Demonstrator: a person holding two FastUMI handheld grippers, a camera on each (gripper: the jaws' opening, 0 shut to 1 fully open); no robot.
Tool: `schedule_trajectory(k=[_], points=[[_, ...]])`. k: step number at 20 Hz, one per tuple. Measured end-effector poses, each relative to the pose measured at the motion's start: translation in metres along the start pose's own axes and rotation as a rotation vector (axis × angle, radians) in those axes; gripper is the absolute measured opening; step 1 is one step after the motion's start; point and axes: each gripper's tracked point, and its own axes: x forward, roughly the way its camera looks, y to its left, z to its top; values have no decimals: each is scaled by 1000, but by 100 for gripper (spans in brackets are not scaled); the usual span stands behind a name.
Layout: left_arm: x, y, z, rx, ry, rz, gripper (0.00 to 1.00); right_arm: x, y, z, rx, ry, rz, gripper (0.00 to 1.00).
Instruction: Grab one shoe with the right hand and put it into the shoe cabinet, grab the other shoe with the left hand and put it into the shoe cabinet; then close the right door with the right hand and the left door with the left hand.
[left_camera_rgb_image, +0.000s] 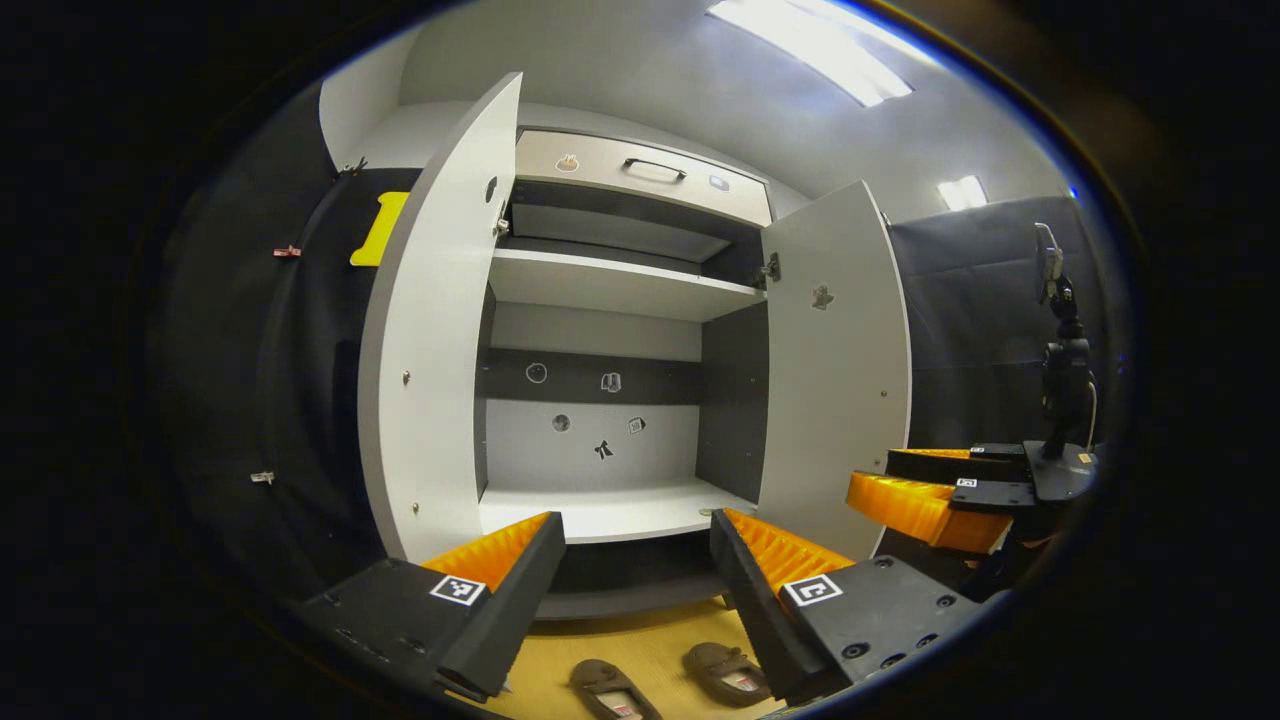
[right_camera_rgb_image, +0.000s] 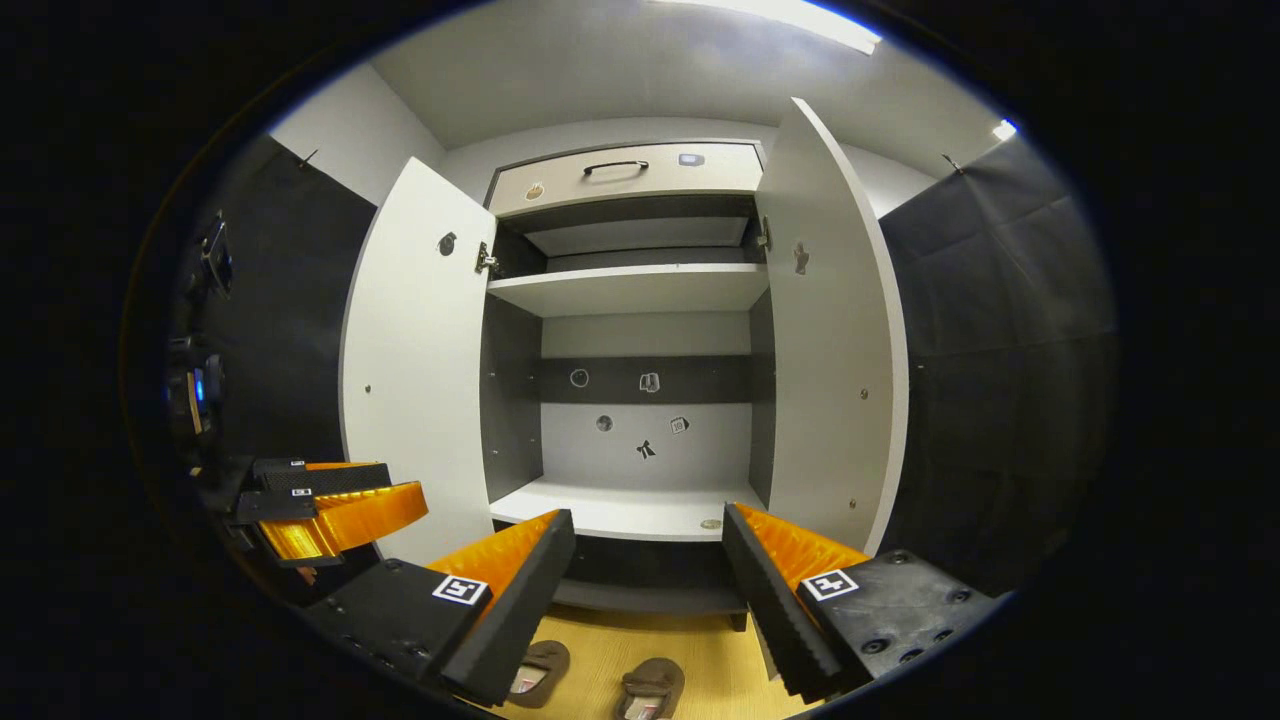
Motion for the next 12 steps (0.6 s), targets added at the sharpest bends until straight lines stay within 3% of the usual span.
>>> schedule_trajectory(k=[12], points=[[6, 17, -18, 2, 7, -47, 92, 4, 21, -107, 23, 222, -32, 98]])
